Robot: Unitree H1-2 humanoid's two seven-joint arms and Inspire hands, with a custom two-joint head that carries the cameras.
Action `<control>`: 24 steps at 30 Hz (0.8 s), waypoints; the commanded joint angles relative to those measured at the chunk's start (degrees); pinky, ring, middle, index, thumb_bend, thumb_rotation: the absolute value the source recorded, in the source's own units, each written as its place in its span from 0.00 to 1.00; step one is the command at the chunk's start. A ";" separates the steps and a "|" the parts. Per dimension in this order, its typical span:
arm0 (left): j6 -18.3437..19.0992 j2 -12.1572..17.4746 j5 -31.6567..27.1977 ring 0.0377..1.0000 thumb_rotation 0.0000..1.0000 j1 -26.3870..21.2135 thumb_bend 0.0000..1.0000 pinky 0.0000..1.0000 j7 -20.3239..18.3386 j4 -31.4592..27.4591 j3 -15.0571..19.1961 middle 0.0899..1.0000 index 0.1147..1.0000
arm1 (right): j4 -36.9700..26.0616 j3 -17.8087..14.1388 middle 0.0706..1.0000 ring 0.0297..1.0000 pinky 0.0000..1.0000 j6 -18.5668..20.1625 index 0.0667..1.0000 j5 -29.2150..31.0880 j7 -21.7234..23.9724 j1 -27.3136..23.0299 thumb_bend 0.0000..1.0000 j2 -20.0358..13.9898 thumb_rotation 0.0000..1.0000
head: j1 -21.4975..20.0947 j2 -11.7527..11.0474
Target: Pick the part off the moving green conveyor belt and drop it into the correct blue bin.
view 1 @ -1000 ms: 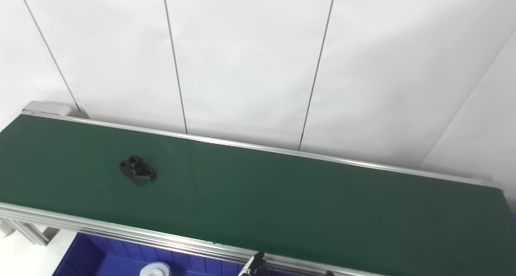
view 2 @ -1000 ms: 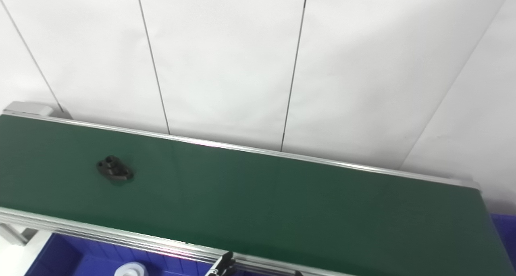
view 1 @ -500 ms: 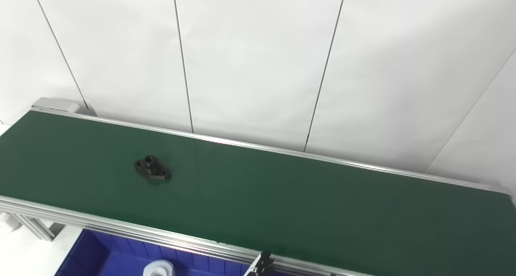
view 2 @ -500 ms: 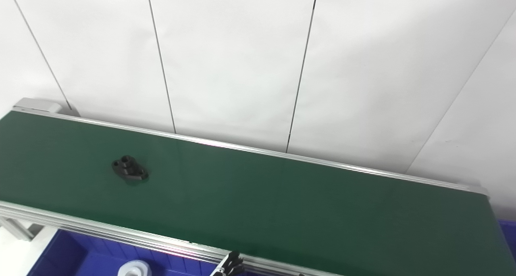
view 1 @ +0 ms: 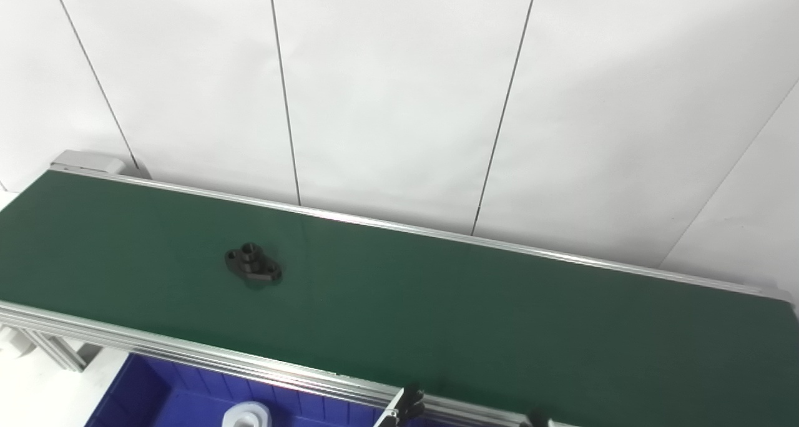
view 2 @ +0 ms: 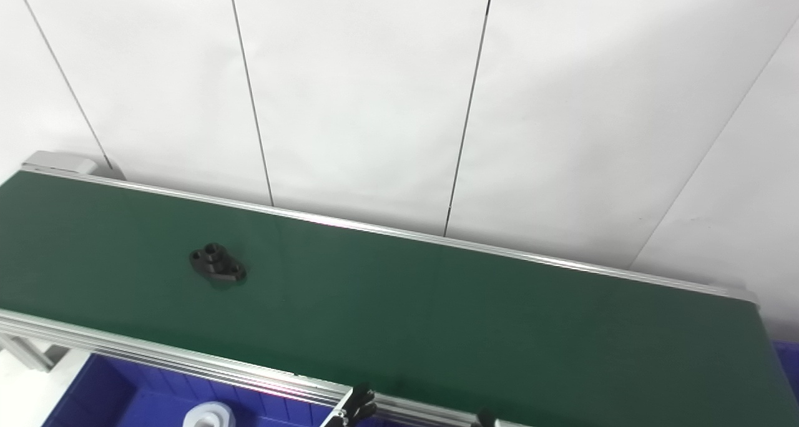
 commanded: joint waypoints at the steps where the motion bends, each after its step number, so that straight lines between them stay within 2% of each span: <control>1: -0.58 -0.09 -0.05 0.97 0.72 0.16 0.97 0.89 -0.18 -2.35 -0.54 1.00 1.00 | -2.88 -0.19 0.97 0.95 0.96 -3.25 1.00 -2.32 -1.07 0.02 0.86 0.53 0.80 | 0.24 0.14; 5: -0.53 -0.07 0.70 0.97 0.73 0.18 0.97 0.87 0.05 -2.75 -0.58 1.00 1.00 | -5.30 -0.90 0.93 0.88 0.87 -3.18 1.00 -7.09 -2.79 -1.46 0.78 1.58 0.71 | 0.12 0.84; 7: -0.46 0.05 0.95 0.97 0.74 0.17 0.97 0.87 0.02 -2.90 -0.59 1.00 1.00 | -6.10 -1.33 0.92 0.85 0.83 -2.52 1.00 -9.22 -2.87 -2.67 0.81 2.66 0.73 | 0.11 0.98; 12: -0.98 0.17 1.06 0.97 0.74 -0.09 0.96 0.88 -0.10 -2.60 -0.66 1.00 1.00 | -7.95 -1.76 0.95 0.88 0.86 1.75 1.00 -12.19 -1.20 -6.67 0.85 4.16 0.81 | -0.02 1.13; 17: -0.51 0.25 0.39 0.98 0.74 -0.51 0.98 0.88 -0.44 -2.53 -0.69 1.00 1.00 | -9.09 -2.36 0.96 0.89 0.87 8.95 1.00 -15.91 1.53 -15.13 0.91 5.81 0.84 | -0.86 1.53; 24: -0.38 0.00 -0.84 1.00 0.69 -1.21 0.96 0.91 -0.96 -1.73 -0.89 1.00 1.00 | -10.41 -2.71 0.97 0.94 0.90 22.17 0.99 -20.31 7.64 -25.66 0.92 5.34 0.73 | -1.49 1.67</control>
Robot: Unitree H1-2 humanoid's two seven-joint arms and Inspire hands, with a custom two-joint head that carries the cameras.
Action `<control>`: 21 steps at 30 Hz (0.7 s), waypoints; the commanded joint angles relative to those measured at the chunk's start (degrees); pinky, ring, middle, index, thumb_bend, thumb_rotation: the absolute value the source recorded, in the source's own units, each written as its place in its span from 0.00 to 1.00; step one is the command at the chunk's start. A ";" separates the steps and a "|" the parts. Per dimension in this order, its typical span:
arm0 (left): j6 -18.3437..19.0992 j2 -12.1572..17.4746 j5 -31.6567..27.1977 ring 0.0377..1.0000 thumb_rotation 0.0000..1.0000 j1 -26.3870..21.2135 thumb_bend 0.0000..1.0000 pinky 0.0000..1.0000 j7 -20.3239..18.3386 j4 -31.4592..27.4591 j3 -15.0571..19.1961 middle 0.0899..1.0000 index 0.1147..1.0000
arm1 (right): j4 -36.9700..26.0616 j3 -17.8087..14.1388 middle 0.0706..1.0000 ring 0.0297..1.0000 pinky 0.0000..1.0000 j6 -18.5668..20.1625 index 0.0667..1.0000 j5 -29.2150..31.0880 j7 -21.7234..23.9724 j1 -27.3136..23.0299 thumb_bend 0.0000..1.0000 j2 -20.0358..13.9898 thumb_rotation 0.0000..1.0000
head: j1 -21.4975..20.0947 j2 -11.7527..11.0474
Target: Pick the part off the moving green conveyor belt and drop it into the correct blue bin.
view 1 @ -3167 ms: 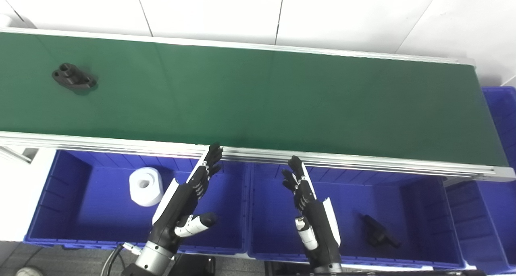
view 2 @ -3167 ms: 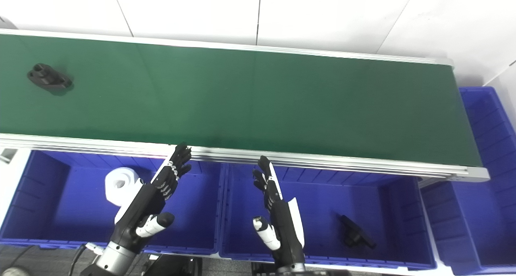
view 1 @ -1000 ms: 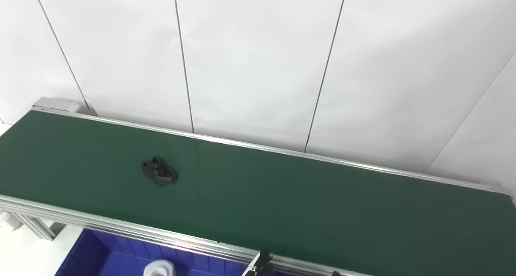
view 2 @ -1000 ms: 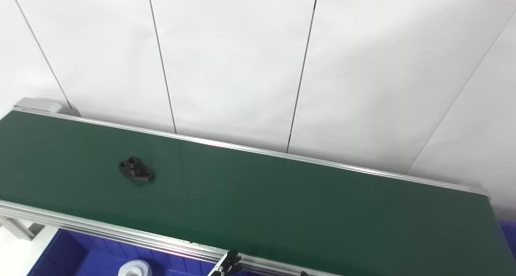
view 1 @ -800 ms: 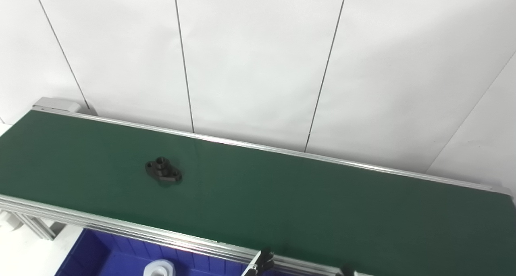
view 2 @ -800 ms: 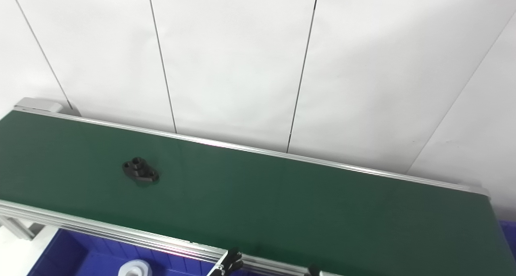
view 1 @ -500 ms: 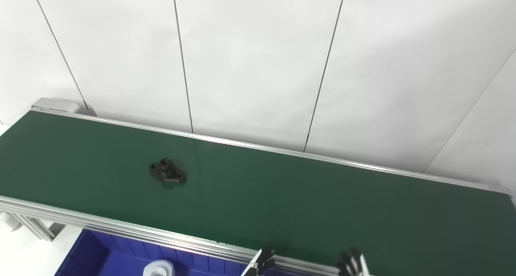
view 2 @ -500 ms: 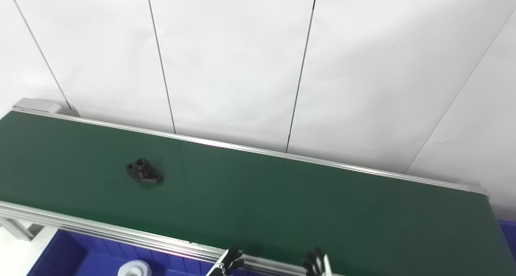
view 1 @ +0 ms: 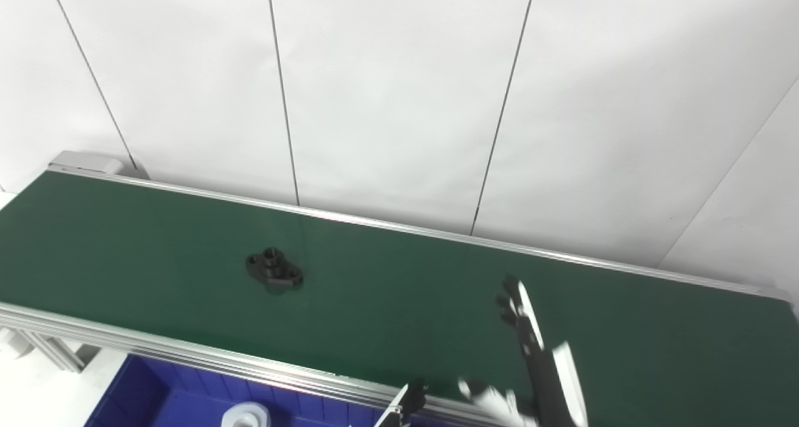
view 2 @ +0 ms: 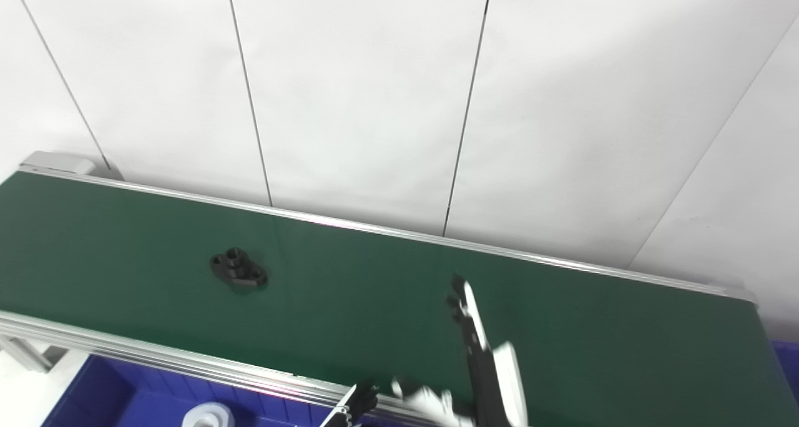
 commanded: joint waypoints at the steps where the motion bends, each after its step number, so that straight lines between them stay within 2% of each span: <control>1: -0.41 -0.20 -0.11 1.00 0.70 -0.51 0.97 0.91 -0.34 -0.66 -0.48 1.00 1.00 | -2.36 0.09 0.96 0.93 0.87 4.29 0.98 -2.28 2.04 -3.07 0.93 0.03 0.71 | 0.09 -0.09; 4: -0.60 -0.56 0.18 1.00 0.68 -0.87 0.96 0.91 -0.20 -0.30 -0.71 1.00 1.00 | -0.05 0.89 0.93 0.91 0.81 8.16 0.95 -8.22 3.48 -9.43 0.96 -0.49 0.68 | 0.59 -0.10; 9: -1.69 -1.18 1.34 0.99 0.66 -1.54 0.95 0.90 0.47 0.74 -1.02 1.00 1.00 | 5.50 2.89 0.91 0.90 0.81 11.89 0.93 -15.73 4.08 -17.44 0.98 -0.99 0.65 | 1.21 -0.10; 16: -0.32 -1.72 2.91 0.99 0.64 -1.87 0.96 0.90 0.67 0.84 -1.58 1.00 1.00 | 14.36 6.25 0.88 0.86 0.79 16.09 0.89 -22.50 6.01 -27.90 1.00 -1.21 0.66 | 2.20 -0.01; 21: -1.04 -2.13 5.27 0.99 0.64 -1.95 0.95 0.88 1.43 1.15 -1.91 1.00 1.00 | 19.96 8.79 0.85 0.82 0.72 19.30 0.88 -25.32 8.11 -33.98 1.00 0.01 0.65 | 2.58 0.19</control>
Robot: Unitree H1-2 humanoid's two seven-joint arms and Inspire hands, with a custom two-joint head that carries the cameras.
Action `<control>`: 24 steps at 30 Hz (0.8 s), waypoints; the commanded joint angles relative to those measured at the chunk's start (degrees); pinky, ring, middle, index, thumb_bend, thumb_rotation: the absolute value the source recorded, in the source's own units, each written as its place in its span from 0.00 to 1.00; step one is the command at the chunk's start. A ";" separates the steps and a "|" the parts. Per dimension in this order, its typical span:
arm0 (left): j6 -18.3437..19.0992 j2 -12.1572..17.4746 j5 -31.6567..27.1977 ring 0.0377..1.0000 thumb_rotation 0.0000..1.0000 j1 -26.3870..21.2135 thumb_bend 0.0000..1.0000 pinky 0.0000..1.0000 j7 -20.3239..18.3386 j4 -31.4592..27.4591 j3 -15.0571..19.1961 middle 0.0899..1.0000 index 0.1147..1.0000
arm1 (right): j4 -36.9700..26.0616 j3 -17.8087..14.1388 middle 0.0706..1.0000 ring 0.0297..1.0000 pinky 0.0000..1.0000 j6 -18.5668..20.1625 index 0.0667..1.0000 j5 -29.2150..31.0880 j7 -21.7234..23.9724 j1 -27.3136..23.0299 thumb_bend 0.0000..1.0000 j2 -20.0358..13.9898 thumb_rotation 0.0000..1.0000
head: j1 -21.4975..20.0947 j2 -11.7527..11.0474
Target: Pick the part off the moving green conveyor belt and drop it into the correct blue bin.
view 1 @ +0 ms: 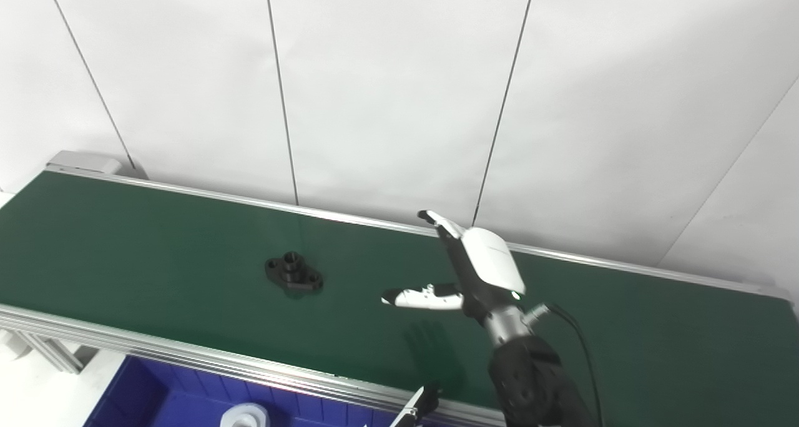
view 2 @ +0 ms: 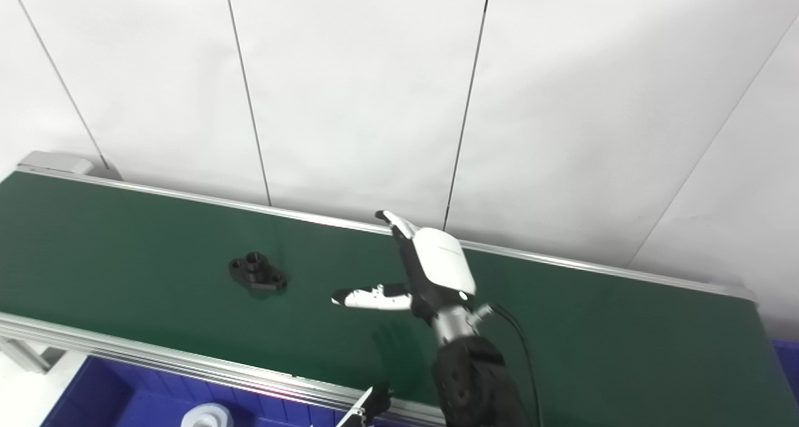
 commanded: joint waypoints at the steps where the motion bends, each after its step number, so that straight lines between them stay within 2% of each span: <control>1: -1.14 -1.35 1.17 0.99 0.64 -0.30 0.95 0.87 0.70 -0.82 -1.04 1.00 1.00 | 0.80 1.41 0.84 0.80 0.71 2.39 0.88 -1.85 0.58 -4.44 1.00 1.75 0.66 | 0.32 0.19; 5: -0.69 -1.22 2.54 0.99 0.65 -0.12 0.94 0.85 0.75 -1.36 -1.61 1.00 1.00 | 5.18 3.65 0.80 0.73 0.65 4.98 0.86 -3.66 1.00 -8.66 1.00 3.10 0.63 | 0.40 0.55; 7: -0.37 -1.23 3.07 0.99 0.65 0.02 0.94 0.86 0.74 -1.74 -1.81 1.00 1.00 | 7.71 5.09 0.75 0.64 0.54 5.48 0.86 -4.71 1.49 -10.74 1.00 3.57 0.63 | 0.45 0.74; 9: -0.17 -1.42 3.43 0.99 0.64 0.25 0.95 0.87 0.85 -2.08 -2.00 1.00 1.00 | 10.40 6.59 0.75 0.62 0.52 5.62 0.87 -5.41 1.83 -12.62 1.00 3.83 0.64 | 0.60 0.81; 17: 0.16 -2.80 6.12 0.98 0.65 1.84 0.97 0.85 2.20 -3.40 -3.21 1.00 1.00 | 17.94 8.96 0.73 0.59 0.47 5.71 0.86 -4.32 0.70 -15.91 1.00 5.47 0.62 | 1.87 1.58; 24: 2.39 -3.75 7.76 1.00 0.67 3.51 0.97 0.82 2.69 -6.13 -4.55 1.00 1.00 | 22.91 10.98 0.70 0.54 0.43 6.05 0.87 -4.22 0.63 -18.10 1.00 7.03 0.62 | 2.65 2.27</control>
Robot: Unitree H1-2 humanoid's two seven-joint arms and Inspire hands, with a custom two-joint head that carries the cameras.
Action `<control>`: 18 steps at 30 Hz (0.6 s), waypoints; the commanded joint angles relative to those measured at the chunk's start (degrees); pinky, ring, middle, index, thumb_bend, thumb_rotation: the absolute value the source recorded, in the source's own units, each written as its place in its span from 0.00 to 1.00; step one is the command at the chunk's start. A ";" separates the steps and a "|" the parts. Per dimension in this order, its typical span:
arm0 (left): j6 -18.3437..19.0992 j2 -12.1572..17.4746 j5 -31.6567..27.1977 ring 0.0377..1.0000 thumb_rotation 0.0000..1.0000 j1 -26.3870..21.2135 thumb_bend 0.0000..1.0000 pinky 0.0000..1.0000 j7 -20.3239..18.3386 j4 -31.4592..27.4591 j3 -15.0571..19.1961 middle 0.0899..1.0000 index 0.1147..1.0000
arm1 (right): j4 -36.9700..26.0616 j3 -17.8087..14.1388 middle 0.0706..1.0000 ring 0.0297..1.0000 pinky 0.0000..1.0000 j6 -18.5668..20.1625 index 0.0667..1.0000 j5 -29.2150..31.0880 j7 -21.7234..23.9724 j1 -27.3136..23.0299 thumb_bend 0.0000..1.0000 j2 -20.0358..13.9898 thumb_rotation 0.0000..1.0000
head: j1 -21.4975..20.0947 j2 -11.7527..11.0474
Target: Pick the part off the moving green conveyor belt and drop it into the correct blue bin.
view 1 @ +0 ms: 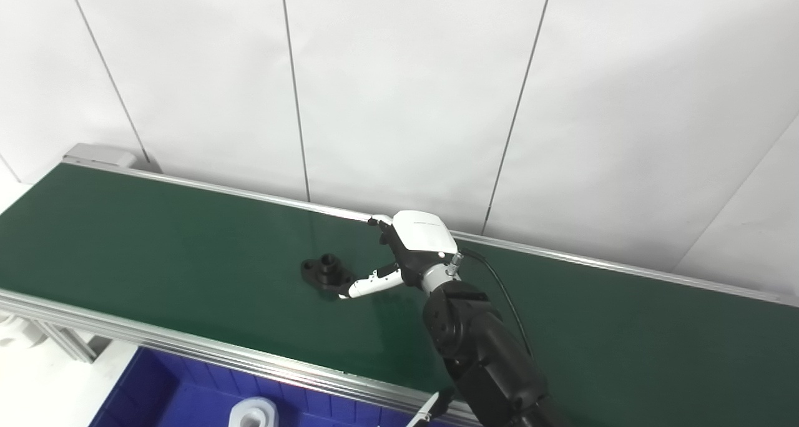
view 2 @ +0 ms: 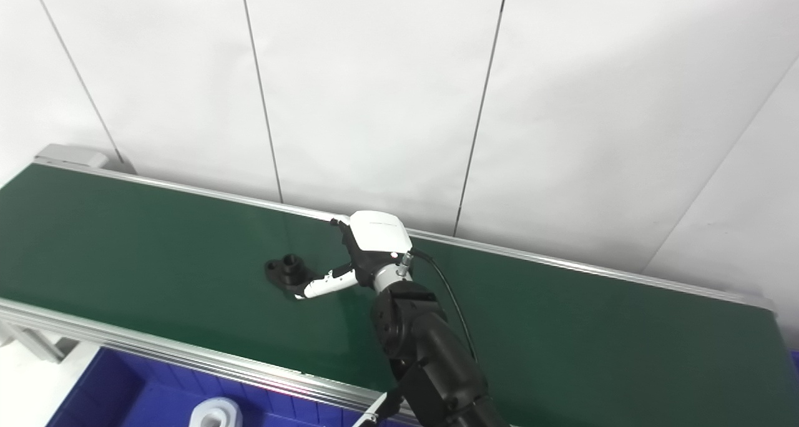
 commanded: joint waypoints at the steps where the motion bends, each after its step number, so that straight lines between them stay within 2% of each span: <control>1: -0.24 -4.01 0.35 1.00 0.66 1.76 0.97 0.82 0.83 -2.44 -3.88 1.00 1.00 | 0.18 1.06 0.67 0.51 0.41 0.55 0.87 -0.71 -1.31 -3.91 1.00 1.96 0.62 | 0.10 0.08; 5: 0.30 -4.08 0.08 0.98 0.66 2.33 0.98 0.80 0.84 -3.17 -4.19 1.00 1.00 | 1.76 2.73 0.62 0.47 0.40 0.31 0.87 -0.64 -1.28 -3.85 1.00 1.66 0.64 | 0.25 0.36; 7: 0.31 -4.01 -0.22 0.98 0.66 2.49 0.98 0.79 0.76 -3.45 -4.32 1.00 1.00 | 2.62 3.36 0.61 0.47 0.40 -0.03 0.86 -0.58 -2.04 -3.76 1.00 1.47 0.67 | 0.26 0.41; 10: -0.33 -3.83 -0.42 0.98 0.65 2.41 0.96 0.80 0.67 -3.25 -4.58 1.00 1.00 | 4.46 4.48 0.59 0.43 0.34 -0.60 0.85 -1.06 -4.16 -3.54 1.00 1.23 0.77 | 0.22 0.50; 15: 0.32 -4.04 -0.13 0.97 0.65 2.75 0.96 0.80 0.63 -3.82 -5.05 1.00 1.00 | 6.20 5.30 0.58 0.43 0.33 -0.74 0.83 -0.54 -6.23 -3.40 1.00 1.20 0.78 | 0.71 0.65; 18: 0.00 -4.29 0.81 0.97 0.66 3.17 0.96 0.80 1.09 -3.90 -5.38 1.00 1.00 | 6.80 5.65 0.57 0.43 0.34 -0.45 0.84 -0.10 -5.68 -3.74 1.00 1.17 0.78 | 1.33 1.11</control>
